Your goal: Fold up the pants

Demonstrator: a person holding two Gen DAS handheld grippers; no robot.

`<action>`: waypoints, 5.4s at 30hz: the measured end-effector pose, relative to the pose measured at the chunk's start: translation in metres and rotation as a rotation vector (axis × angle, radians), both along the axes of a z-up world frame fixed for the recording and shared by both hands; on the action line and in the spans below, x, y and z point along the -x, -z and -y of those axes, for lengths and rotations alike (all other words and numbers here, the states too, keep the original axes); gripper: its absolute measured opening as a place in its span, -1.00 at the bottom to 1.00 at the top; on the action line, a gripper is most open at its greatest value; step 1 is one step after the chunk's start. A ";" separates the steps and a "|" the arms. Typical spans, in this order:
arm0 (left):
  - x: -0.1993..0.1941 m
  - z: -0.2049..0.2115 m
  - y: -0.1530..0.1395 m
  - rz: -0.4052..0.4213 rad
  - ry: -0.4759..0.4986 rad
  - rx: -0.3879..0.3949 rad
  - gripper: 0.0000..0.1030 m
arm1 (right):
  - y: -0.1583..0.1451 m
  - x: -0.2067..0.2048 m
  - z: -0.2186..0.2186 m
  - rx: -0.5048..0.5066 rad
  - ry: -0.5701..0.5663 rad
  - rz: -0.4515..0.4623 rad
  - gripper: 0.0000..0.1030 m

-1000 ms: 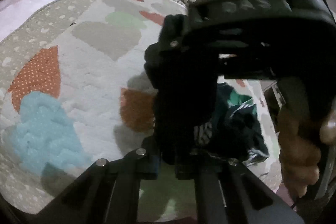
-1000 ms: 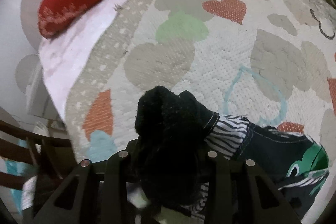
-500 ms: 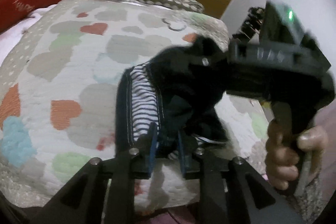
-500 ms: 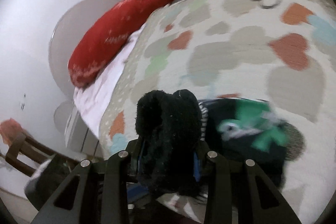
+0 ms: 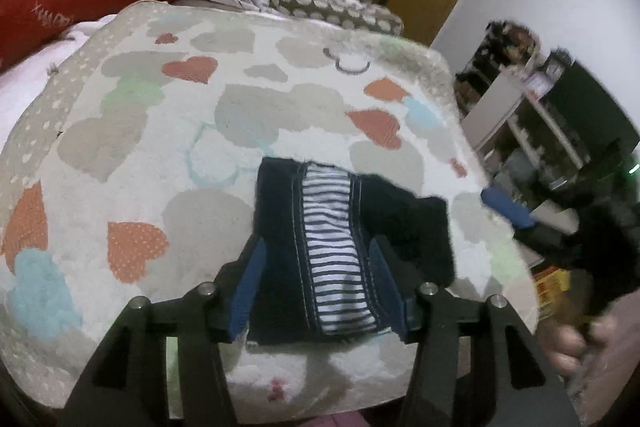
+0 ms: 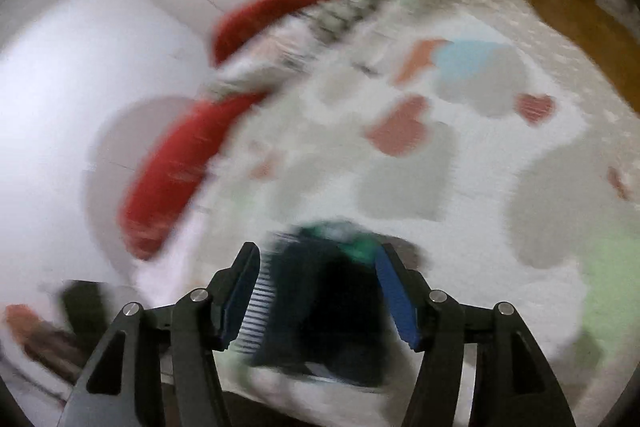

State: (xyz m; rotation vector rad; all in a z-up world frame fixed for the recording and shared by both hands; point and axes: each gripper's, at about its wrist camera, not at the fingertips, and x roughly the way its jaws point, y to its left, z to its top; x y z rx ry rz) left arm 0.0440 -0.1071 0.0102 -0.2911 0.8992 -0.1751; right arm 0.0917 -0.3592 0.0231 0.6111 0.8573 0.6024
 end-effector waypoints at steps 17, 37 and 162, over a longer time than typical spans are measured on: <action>-0.031 -0.047 0.025 -0.076 -0.027 0.184 0.66 | 0.053 -0.008 0.001 0.055 0.049 -0.071 0.58; -0.010 -0.015 0.036 -0.080 -0.121 -0.119 0.66 | 0.080 0.014 0.003 0.042 0.079 -0.113 0.58; -0.120 -0.042 0.045 -0.097 -0.073 0.010 0.27 | 0.066 -0.133 -0.097 0.051 -0.051 -0.104 0.23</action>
